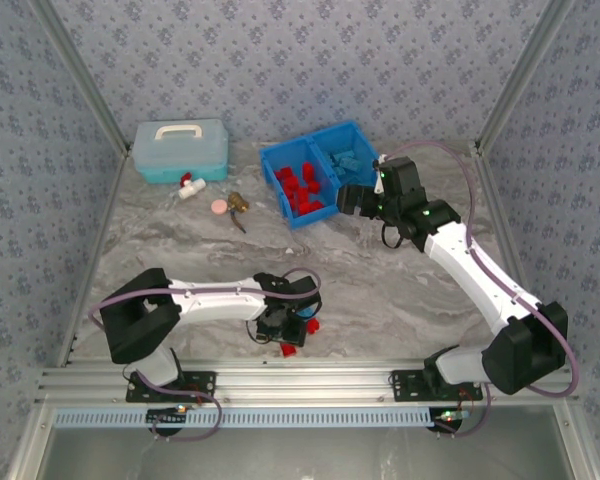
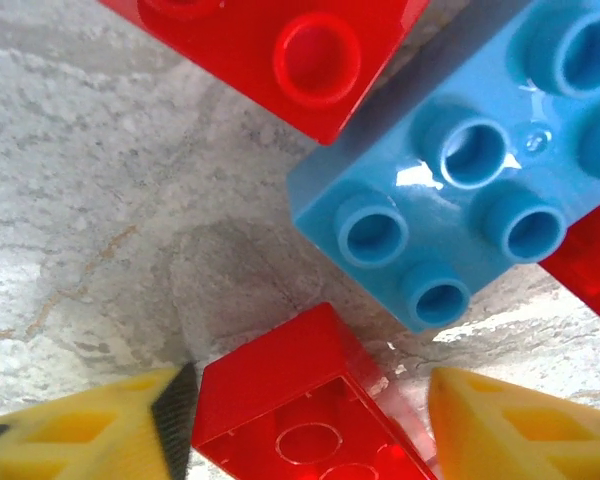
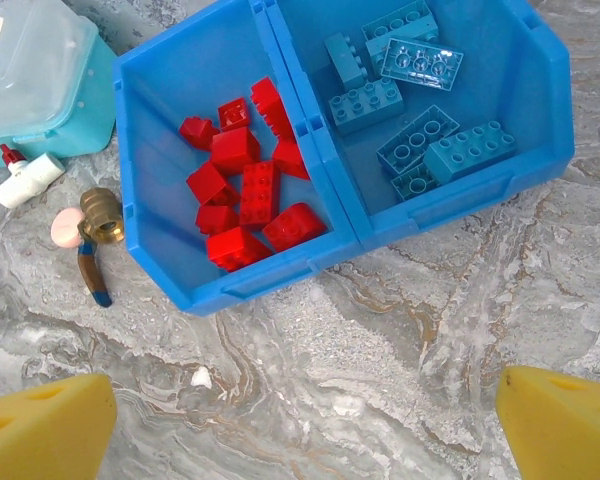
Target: Sort the legos into containers by color
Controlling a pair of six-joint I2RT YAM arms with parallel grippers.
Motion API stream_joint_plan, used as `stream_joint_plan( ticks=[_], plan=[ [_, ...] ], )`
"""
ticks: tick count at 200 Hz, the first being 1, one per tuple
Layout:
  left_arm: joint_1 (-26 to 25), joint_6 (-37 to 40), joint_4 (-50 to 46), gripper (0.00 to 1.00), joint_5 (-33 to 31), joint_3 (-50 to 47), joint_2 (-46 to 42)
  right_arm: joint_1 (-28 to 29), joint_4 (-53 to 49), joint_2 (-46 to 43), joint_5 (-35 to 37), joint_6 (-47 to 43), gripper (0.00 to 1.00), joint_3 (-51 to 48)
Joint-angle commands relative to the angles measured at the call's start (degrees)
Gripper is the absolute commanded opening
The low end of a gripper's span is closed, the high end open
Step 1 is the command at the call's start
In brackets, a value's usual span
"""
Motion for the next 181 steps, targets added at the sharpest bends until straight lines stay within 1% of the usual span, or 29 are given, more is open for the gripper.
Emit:
stream_joint_plan(
  ticks=[1, 52, 74, 98, 121, 135, 150, 166, 181],
  plan=[
    [-0.1, -0.4, -0.1, 0.55, -1.1, 0.5, 0.7, -0.4, -0.2, -1.5, -0.1, 0.0, 1.00, -0.3],
    [0.9, -0.5, -0.3, 0.45, -1.3, -0.1, 1.3, -0.3, -0.3, -1.8, -0.1, 0.8, 1.00, -0.4],
    [1.1, -0.6, -0.1, 0.35, -1.0, -0.4, 1.5, -0.3, -0.3, -1.9, 0.0, 1.1, 1.00, -0.4],
    [1.6, -0.5, -0.1, 0.26, -1.1, -0.2, 1.8, -0.3, -0.1, -1.9, 0.0, 1.3, 1.00, -0.4],
    [2.2, -0.1, -1.2, 0.20, -2.0, 1.0, 0.6, -0.3, -0.4, -2.0, 0.0, 1.4, 1.00, -0.4],
    [2.9, 1.6, -3.4, 0.19, -5.0, 3.6, -1.8, -0.2, -0.6, -2.1, 0.1, 1.4, 1.00, -0.3],
    [4.7, 4.9, -6.0, 0.20, -9.9, 7.9, -4.6, -0.2, -0.4, -2.3, 0.1, 1.6, 1.00, -0.4],
    [8.7, 9.3, -7.5, 0.21, -14.3, 13.8, -5.6, -0.2, -0.1, -2.5, 0.0, 1.8, 1.00, -0.4],
    [13.5, 13.1, -6.8, 0.21, -17.0, 19.4, -4.0, -0.2, 0.2, -2.7, 0.4, 2.0, 1.00, -0.4]
  ],
)
